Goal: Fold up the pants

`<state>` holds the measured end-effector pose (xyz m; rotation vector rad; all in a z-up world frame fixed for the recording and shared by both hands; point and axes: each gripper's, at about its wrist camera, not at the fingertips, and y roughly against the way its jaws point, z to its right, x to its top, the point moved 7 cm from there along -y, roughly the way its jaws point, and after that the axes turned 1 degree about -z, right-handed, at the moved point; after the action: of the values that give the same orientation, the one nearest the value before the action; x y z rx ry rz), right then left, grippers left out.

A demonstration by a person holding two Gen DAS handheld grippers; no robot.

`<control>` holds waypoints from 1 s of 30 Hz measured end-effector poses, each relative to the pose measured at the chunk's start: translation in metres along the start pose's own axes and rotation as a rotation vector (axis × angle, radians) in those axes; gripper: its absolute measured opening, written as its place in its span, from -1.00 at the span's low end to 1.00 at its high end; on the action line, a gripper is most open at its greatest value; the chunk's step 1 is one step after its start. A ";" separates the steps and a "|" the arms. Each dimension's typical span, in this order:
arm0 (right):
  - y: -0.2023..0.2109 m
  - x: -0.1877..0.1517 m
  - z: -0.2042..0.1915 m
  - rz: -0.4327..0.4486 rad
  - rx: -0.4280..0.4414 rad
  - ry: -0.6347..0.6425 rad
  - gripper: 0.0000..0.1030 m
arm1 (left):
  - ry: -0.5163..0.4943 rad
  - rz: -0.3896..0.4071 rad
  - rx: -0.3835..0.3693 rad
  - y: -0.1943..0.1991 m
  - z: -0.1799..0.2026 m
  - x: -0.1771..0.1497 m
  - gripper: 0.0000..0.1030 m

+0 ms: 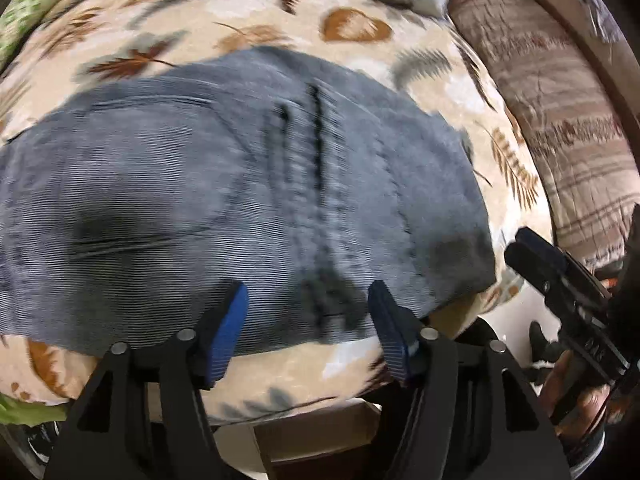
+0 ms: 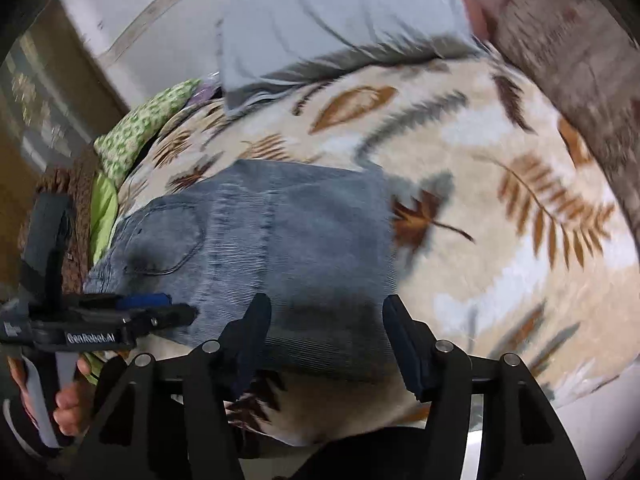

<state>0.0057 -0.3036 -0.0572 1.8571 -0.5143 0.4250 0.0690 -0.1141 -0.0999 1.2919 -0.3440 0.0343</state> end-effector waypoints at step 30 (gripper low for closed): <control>-0.093 -0.052 -0.319 -0.042 -0.031 0.789 0.38 | 0.440 -0.061 -0.181 0.048 -0.299 0.023 0.30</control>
<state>-0.0010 0.0322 -0.0533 1.5058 0.0573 1.0467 0.1493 0.1779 -0.1179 1.0799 0.0693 0.2270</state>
